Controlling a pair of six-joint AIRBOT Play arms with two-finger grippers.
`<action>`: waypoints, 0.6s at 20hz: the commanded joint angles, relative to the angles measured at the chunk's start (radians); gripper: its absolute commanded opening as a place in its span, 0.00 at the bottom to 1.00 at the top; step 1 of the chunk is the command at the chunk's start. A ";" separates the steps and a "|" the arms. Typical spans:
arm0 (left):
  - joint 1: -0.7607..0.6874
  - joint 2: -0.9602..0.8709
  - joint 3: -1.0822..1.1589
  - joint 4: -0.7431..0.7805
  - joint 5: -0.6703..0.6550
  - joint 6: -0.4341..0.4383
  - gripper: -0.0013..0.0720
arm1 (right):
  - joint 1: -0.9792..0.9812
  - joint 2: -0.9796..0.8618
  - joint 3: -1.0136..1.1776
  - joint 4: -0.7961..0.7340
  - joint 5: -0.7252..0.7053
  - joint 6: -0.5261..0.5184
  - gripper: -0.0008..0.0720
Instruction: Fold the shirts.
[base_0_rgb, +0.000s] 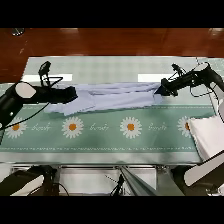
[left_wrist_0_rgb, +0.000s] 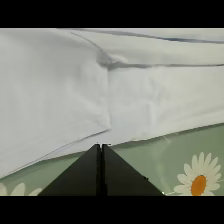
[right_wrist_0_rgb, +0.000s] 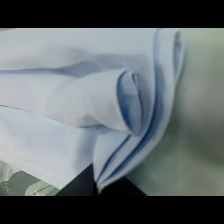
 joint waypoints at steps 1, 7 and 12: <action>-0.047 -0.066 0.073 -0.103 -0.038 0.122 0.05 | -0.021 0.065 0.000 -0.014 0.027 0.005 0.04; -0.282 -0.360 0.378 0.069 -0.080 -0.055 0.05 | -0.032 0.395 -0.087 -0.142 0.056 -0.020 0.04; -0.440 -0.685 0.758 -0.007 -0.170 -0.094 0.05 | -0.032 0.650 -0.241 -0.139 0.079 -0.032 0.04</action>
